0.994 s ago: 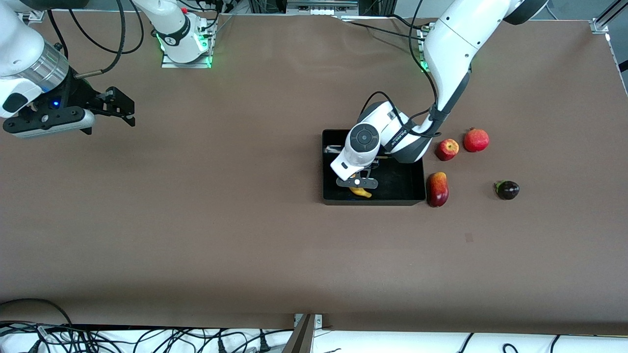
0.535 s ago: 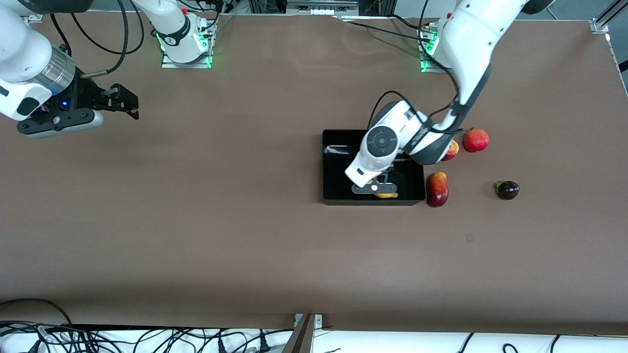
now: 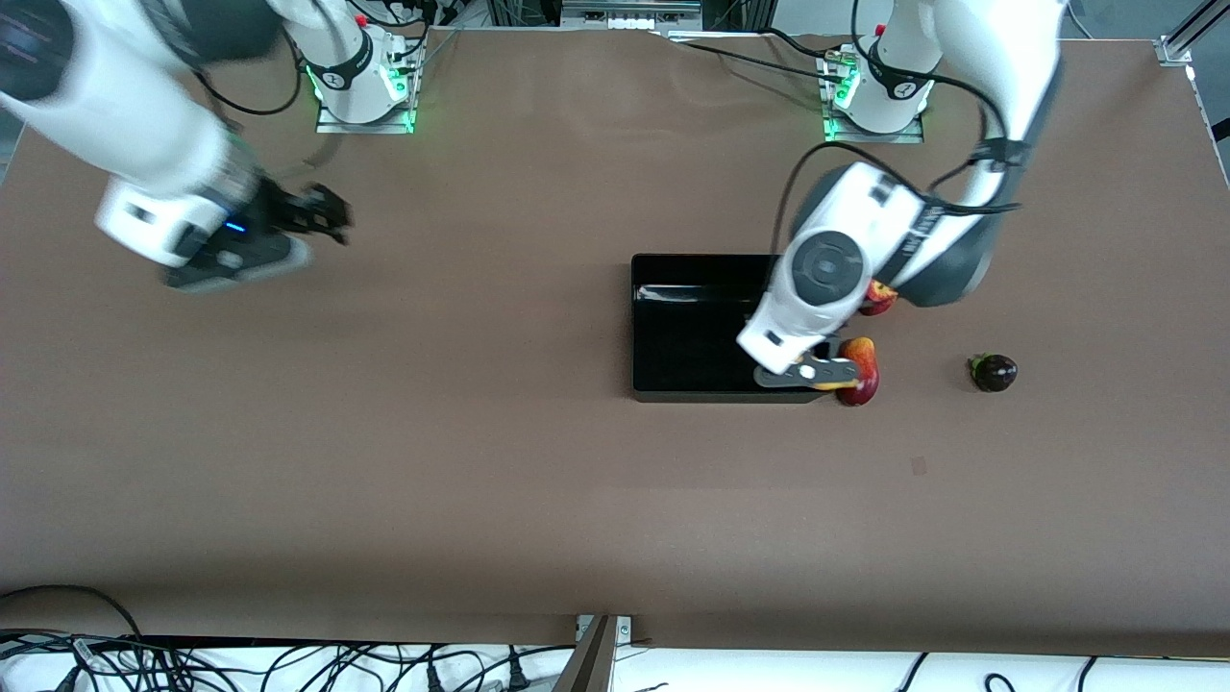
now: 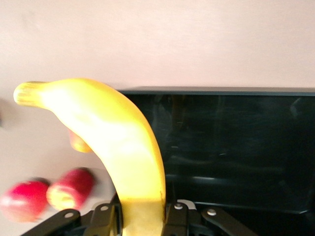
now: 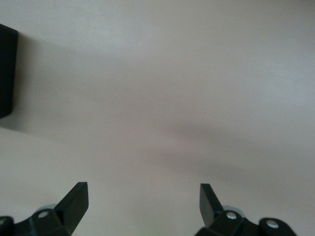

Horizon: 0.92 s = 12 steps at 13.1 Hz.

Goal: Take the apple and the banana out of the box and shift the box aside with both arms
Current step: 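Lift the banana out with the left gripper while the right gripper reaches the tray, then place the banana by the mango while the right gripper grips the tray rim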

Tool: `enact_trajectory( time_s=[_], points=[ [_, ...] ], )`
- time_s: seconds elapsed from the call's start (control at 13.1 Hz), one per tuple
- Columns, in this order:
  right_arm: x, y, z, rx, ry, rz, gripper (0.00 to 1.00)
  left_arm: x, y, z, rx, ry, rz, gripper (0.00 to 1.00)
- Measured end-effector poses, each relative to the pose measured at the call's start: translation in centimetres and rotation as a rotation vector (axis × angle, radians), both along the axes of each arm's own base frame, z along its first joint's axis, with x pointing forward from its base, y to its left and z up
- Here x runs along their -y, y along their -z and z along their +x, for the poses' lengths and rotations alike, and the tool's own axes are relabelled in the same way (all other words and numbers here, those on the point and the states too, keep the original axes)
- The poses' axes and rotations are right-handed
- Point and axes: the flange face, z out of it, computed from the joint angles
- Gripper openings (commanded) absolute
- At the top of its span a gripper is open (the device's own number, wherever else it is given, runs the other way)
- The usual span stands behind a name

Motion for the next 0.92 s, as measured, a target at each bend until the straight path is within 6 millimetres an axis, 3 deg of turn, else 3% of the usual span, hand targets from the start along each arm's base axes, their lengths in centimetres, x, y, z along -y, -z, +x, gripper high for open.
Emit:
enact_trajectory(
  time_s=[0.15,0.31,0.46,0.61,0.69,0.84,0.92],
  points=[
    [-6.6,4.4,-0.2,0.011,0.040,-0.001,1.00,-7.2,0.5,2.0,-0.062,0.118,-0.042,0.00],
    [-12.7,8.1,-1.2,0.033,0.108,0.026,1.00,-14.0,2.5,3.1,-0.125,0.224,-0.099,0.00],
    [-18.4,11.7,-2.5,0.049,0.185,0.054,1.00,-19.1,5.9,3.4,-0.145,0.295,-0.157,0.00],
    [-25.3,15.3,-4.5,0.081,0.261,0.092,1.00,-22.6,10.0,2.7,-0.109,0.350,-0.204,0.00],
    [-28.6,17.2,-5.7,0.093,0.292,0.115,1.00,-23.2,11.8,2.0,-0.085,0.375,-0.217,0.10],
    [-33.6,21.4,-8.3,0.101,0.319,0.137,1.00,-23.5,14.5,0.7,-0.050,0.429,-0.194,0.82],
    [-35.0,23.1,-9.2,0.106,0.318,0.139,1.00,-23.6,15.1,0.3,-0.050,0.448,-0.179,1.00]
  ],
)
